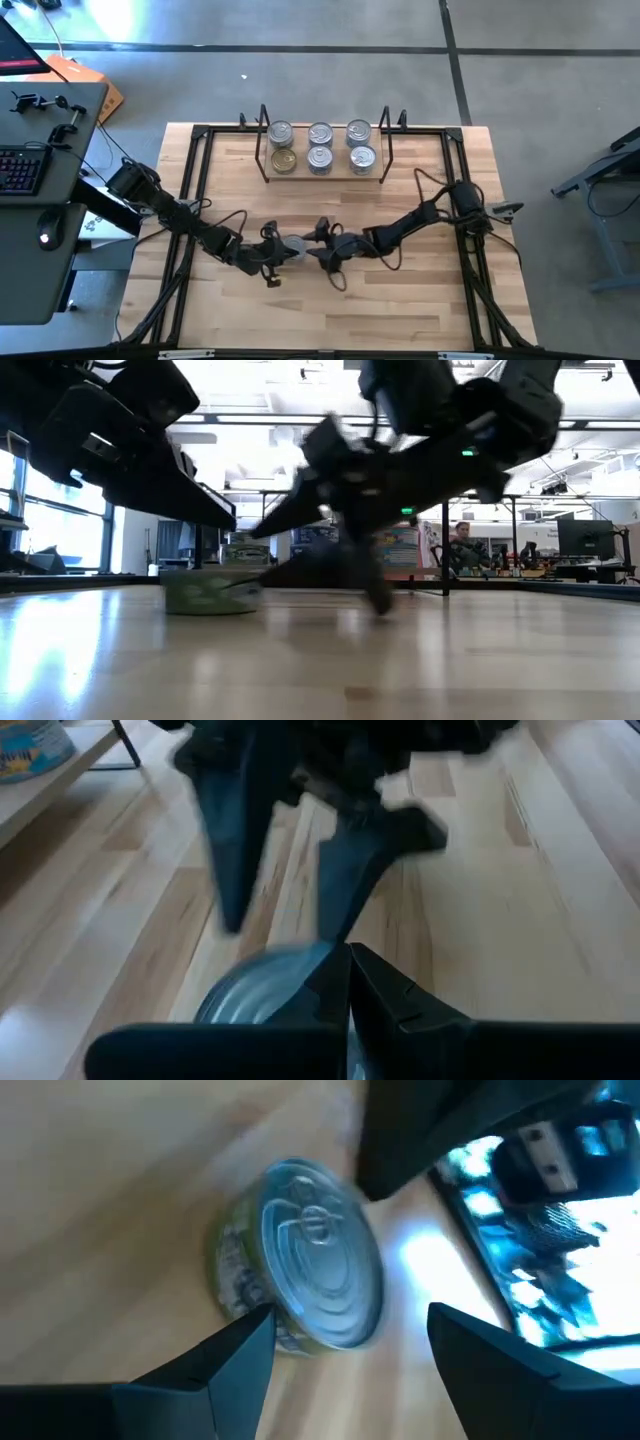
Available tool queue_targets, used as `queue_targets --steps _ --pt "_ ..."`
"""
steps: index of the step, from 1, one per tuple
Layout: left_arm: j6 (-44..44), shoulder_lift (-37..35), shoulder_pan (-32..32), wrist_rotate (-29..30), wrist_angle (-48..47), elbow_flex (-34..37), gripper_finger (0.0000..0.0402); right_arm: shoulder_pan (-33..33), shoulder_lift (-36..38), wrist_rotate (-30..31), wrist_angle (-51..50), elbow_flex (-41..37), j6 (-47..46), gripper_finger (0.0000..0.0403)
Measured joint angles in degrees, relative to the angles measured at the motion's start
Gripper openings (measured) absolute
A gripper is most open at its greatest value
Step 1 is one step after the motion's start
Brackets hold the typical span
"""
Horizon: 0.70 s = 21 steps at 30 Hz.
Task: Stack canned seafood by type on shelf
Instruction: Stack the green tuna can on the shelf
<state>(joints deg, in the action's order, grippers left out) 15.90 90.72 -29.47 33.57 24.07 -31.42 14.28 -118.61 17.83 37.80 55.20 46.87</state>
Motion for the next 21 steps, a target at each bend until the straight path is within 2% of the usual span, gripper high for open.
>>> queue_targets --steps 2,8,11,15,18,21 --pt "-0.02 0.00 0.13 -0.04 -0.03 -0.02 0.0000 0.06 -2.50 4.18 0.01 3.55 1.63 0.0252" --pt "-0.62 -0.22 -0.56 -1.24 -1.75 -0.08 0.0000 0.03 -4.71 5.96 -15.34 11.92 -2.01 0.0252" --pt "0.29 -0.94 -1.75 -1.35 -9.13 -1.76 0.0000 0.05 -3.28 9.96 -22.65 13.19 -11.67 0.0252" --pt "6.63 -1.58 -2.60 -1.55 -24.16 -6.32 0.0001 -0.49 1.22 9.88 -28.54 13.19 -25.47 0.0252" --pt "12.32 -1.43 -2.38 -3.32 -32.06 -9.14 0.0013 -0.82 3.74 7.52 -32.39 13.32 -34.68 0.0252" --pt "14.25 -1.14 -1.17 -7.47 -32.13 -9.61 0.0046 -0.82 4.09 3.11 -33.57 13.09 -40.63 0.0252"
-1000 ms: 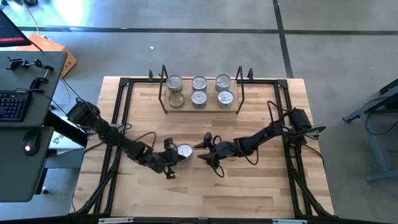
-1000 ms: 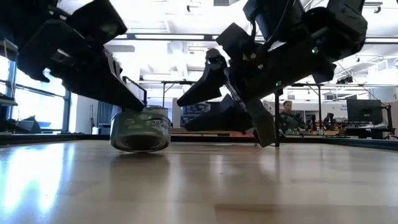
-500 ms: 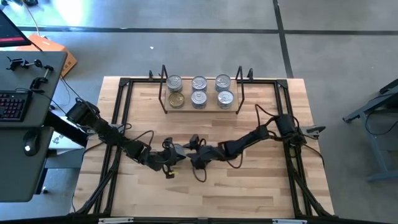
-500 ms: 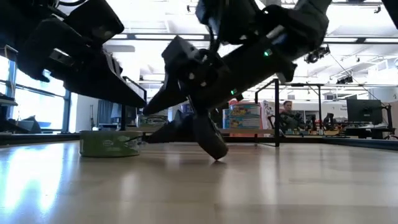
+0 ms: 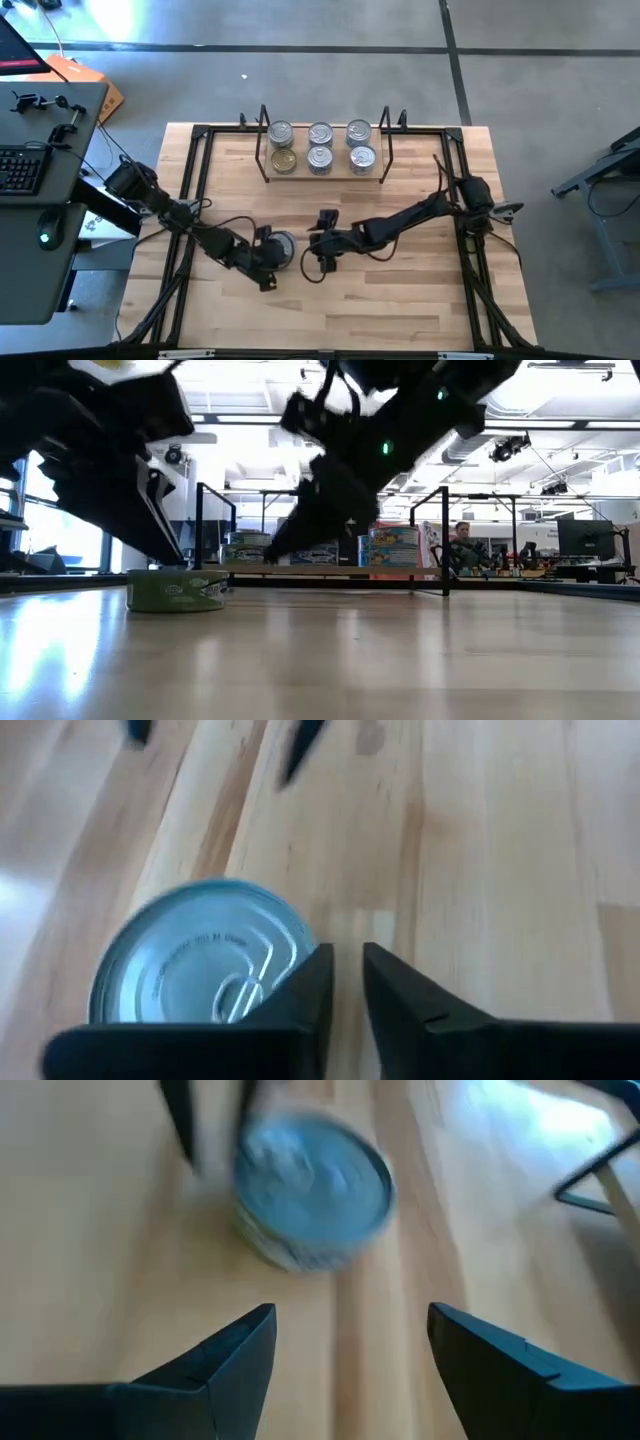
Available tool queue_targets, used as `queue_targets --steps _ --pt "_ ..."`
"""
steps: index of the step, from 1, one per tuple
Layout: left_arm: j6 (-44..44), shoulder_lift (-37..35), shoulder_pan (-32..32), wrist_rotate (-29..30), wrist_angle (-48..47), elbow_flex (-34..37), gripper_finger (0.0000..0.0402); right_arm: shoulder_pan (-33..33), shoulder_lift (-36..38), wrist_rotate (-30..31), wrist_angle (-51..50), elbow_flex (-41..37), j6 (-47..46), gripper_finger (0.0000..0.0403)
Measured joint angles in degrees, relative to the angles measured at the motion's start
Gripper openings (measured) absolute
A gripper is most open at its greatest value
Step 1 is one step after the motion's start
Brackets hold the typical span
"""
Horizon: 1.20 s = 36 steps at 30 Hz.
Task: Stack canned seafood by type on shelf
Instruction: Stack the green tuna can on the shelf
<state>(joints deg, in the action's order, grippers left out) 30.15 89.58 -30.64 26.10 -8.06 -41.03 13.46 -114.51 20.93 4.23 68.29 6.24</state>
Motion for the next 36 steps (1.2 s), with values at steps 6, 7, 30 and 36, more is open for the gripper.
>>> queue_targets --steps 6,7,30,36 --pt "-1.02 2.64 2.41 -1.91 -0.58 -0.20 0.0105 1.07 0.41 -4.91 -0.22 0.10 -3.22 0.0252" --pt "-1.83 3.40 2.50 -1.59 -0.13 -0.31 0.0108 1.35 0.39 -4.90 -0.40 0.07 -3.23 0.0252" --pt "-8.30 0.52 2.40 0.70 5.03 -0.38 0.0001 4.08 -2.67 5.47 3.28 0.09 23.36 0.0252" --pt "-8.15 0.52 3.05 1.49 5.72 -0.38 0.0000 4.22 -5.74 7.93 9.46 0.09 28.79 0.0252"
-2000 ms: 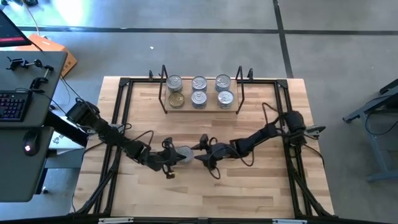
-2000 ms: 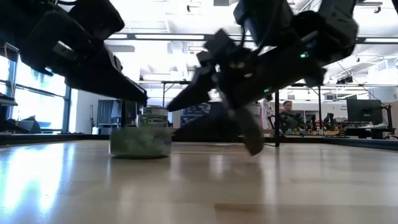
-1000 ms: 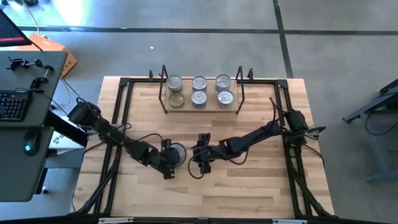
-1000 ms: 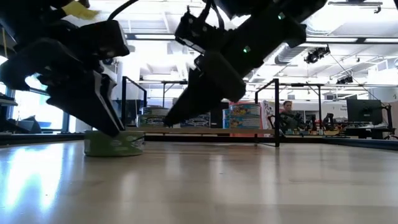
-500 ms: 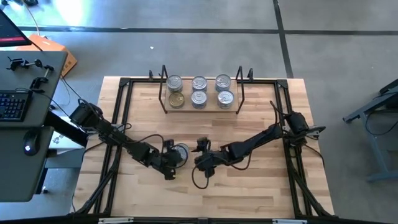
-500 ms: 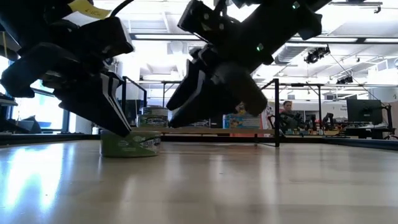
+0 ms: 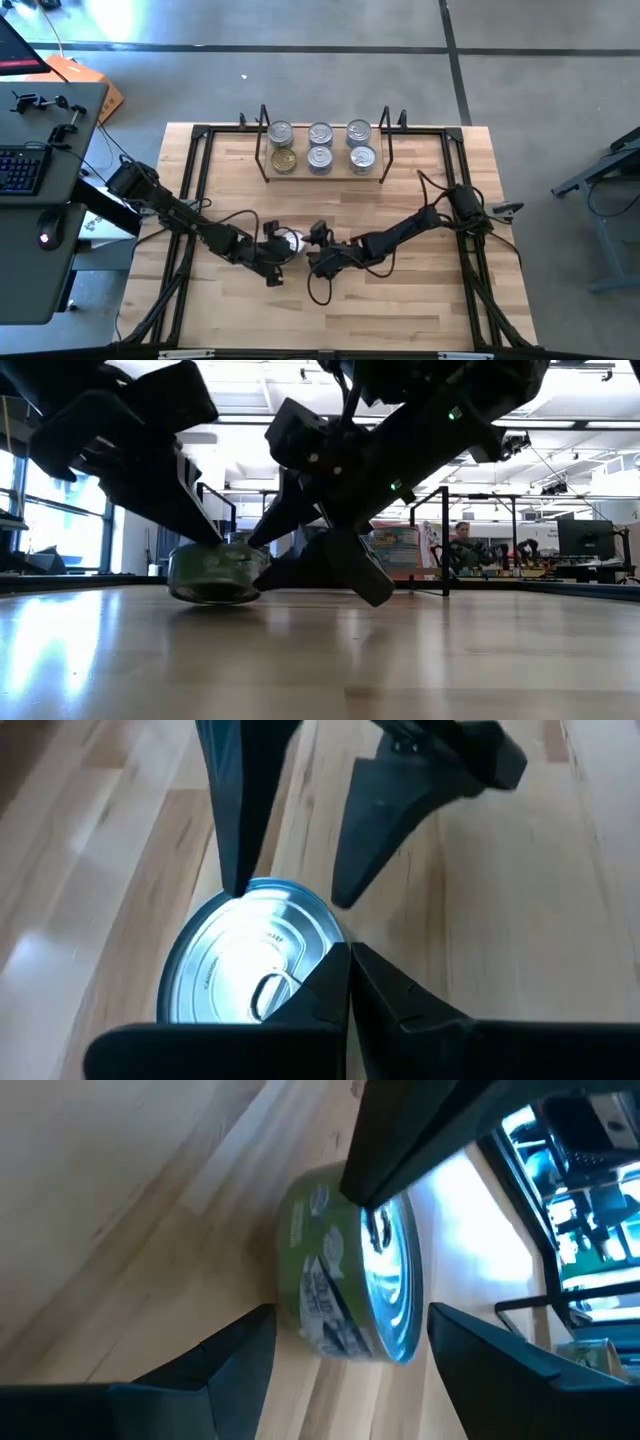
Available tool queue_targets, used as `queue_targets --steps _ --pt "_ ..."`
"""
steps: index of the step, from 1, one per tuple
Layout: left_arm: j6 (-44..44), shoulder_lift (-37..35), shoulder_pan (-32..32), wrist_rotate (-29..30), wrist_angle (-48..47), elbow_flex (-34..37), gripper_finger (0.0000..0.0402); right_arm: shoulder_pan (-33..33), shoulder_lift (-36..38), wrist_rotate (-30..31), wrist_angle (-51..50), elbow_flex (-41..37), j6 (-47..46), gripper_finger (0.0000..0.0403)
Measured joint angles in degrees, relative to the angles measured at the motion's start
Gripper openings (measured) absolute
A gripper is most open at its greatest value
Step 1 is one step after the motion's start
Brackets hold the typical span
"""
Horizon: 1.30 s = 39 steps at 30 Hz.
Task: Stack canned seafood by type on shelf
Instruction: Stack the green tuna can on the shelf
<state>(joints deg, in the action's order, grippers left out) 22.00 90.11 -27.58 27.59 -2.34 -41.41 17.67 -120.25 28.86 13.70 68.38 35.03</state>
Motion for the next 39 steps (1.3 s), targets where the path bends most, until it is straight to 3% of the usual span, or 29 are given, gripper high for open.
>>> queue_targets --steps 9,16,19,23,25,31,35,39 --pt "-1.59 -0.07 0.78 0.59 5.69 -0.02 0.0000 -0.46 -0.15 -1.48 1.21 0.00 -0.95 0.0252" --pt "-1.74 -0.09 1.33 0.63 6.56 -0.11 0.0000 -1.41 -0.17 -2.81 1.18 0.00 -6.94 0.0250" --pt "-2.03 -0.13 1.36 0.85 6.49 -0.11 0.0000 -1.78 -0.17 -3.69 0.37 0.00 -11.04 0.0225" --pt "-4.17 -0.99 1.39 4.32 6.60 -0.11 0.0006 -2.05 0.29 -4.09 -2.51 0.03 -15.91 0.0149" --pt "-3.56 -1.77 1.44 4.92 6.68 -0.15 0.0021 -1.99 1.10 -4.41 -4.69 0.11 -17.79 0.0116" --pt "-7.91 -1.63 1.92 -0.83 7.67 -0.22 0.0108 -2.16 4.06 -5.04 -11.31 0.48 -24.75 0.0117" --pt "-16.55 -1.12 2.09 -1.00 11.06 -0.20 0.0173 -2.32 4.31 -5.99 -13.02 2.11 -27.66 0.0117" --pt "-27.88 -0.86 1.30 0.80 18.75 -0.21 0.0203 -2.31 4.42 -8.01 -12.19 2.19 -27.57 0.0117"
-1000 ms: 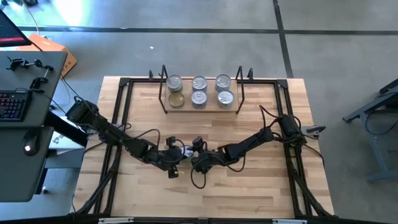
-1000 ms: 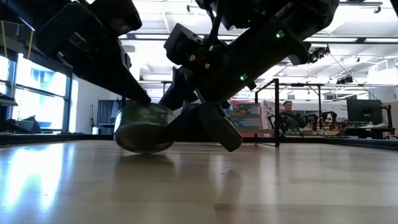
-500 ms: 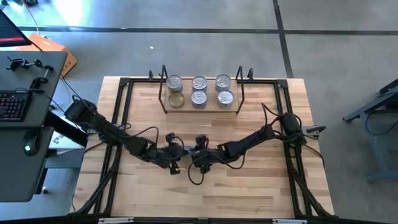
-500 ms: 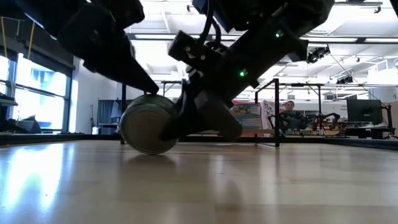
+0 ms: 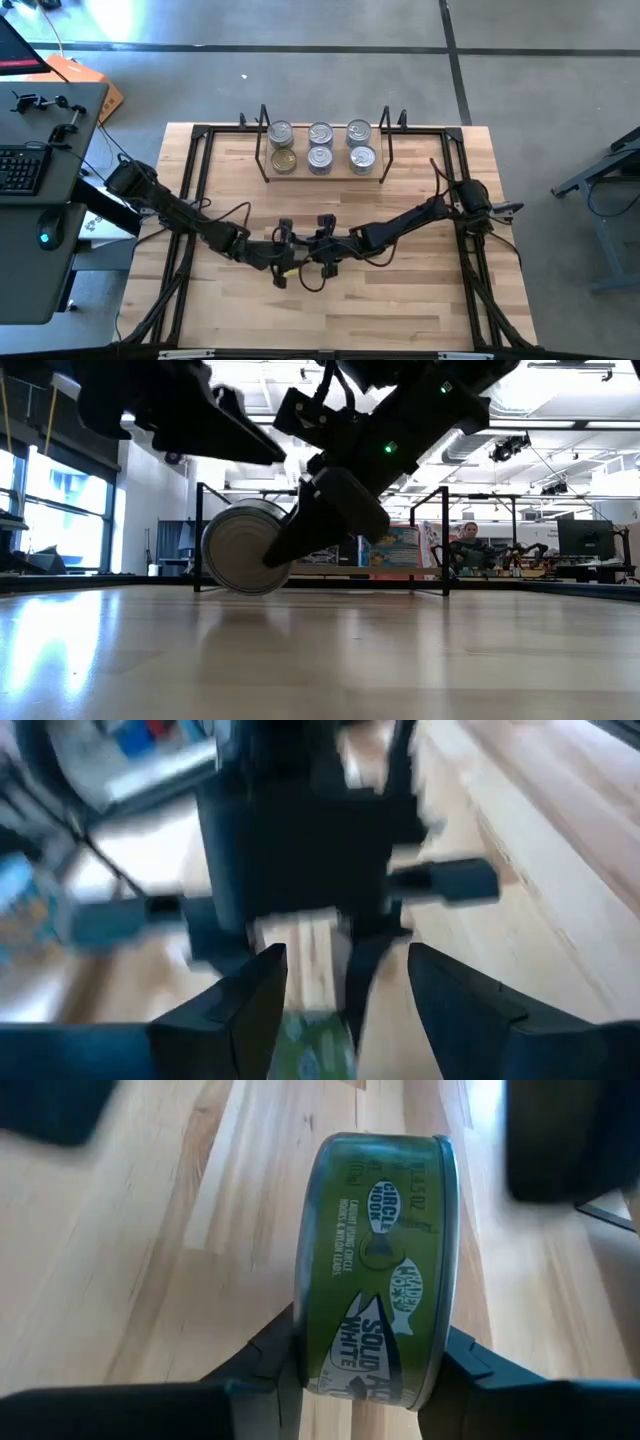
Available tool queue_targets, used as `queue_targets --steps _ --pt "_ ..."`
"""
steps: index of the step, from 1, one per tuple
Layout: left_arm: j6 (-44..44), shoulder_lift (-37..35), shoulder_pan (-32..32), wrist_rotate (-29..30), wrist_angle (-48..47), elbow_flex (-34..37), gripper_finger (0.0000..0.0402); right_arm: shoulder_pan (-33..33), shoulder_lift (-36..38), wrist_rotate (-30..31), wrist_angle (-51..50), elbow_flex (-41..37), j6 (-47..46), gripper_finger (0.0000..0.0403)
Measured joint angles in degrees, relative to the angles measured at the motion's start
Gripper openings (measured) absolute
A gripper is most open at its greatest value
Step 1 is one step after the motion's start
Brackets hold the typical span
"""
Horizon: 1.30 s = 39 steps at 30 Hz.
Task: Stack canned seafood by type on shelf
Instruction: Stack the green tuna can on the shelf
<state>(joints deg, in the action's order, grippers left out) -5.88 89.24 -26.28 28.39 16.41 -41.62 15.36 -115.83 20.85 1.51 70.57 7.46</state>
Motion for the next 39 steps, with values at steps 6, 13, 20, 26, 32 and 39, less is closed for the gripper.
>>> queue_targets --steps 6,13,20,26,32,39 --pt "-7.04 0.01 -0.18 4.51 -3.82 -0.01 0.0205 0.02 0.00 -0.03 0.36 0.02 -0.11 0.0117" --pt "-0.33 0.07 1.69 3.93 -11.16 0.01 0.0205 0.02 0.00 0.05 1.74 0.02 -0.02 0.0117" --pt "2.93 0.19 1.87 3.22 -11.90 0.01 0.0150 0.04 0.00 -0.06 2.78 0.02 -1.52 0.0129" --pt "9.28 0.27 1.40 1.78 -16.68 0.08 0.0118 -1.16 0.09 -1.95 -3.88 0.15 -5.03 0.0192" --pt "16.46 -0.60 -1.77 10.49 -21.05 1.81 0.0118 -4.27 1.02 0.18 -1.44 -4.03 -7.43 0.0225" --pt "19.31 -4.05 -6.00 17.18 -0.66 13.06 0.0118 -6.65 0.87 -8.27 35.48 -20.00 -6.25 0.0228"
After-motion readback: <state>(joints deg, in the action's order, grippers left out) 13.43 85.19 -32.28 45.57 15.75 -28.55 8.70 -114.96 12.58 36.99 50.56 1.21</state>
